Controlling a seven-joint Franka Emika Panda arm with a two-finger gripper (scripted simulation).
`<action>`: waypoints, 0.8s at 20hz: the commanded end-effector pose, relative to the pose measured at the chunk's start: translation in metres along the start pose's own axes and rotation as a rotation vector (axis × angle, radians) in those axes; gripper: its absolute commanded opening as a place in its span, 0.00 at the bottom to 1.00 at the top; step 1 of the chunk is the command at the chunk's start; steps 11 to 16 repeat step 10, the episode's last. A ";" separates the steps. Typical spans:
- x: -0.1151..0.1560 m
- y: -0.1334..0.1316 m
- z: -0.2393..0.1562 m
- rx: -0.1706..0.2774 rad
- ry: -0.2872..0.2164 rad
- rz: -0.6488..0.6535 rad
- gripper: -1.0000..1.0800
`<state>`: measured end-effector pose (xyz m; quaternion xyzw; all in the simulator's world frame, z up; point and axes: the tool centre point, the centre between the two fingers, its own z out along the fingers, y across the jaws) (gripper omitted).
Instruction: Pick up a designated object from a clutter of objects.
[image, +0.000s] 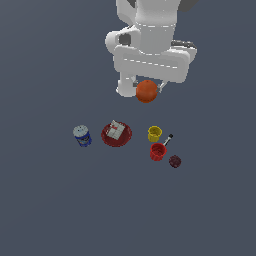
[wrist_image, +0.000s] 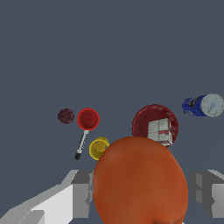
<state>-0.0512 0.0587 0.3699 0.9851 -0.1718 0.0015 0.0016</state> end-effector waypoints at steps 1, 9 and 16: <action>-0.004 -0.009 -0.014 0.001 -0.001 0.001 0.00; -0.010 -0.023 -0.034 0.002 -0.003 0.001 0.00; -0.010 -0.023 -0.034 0.002 -0.003 0.001 0.00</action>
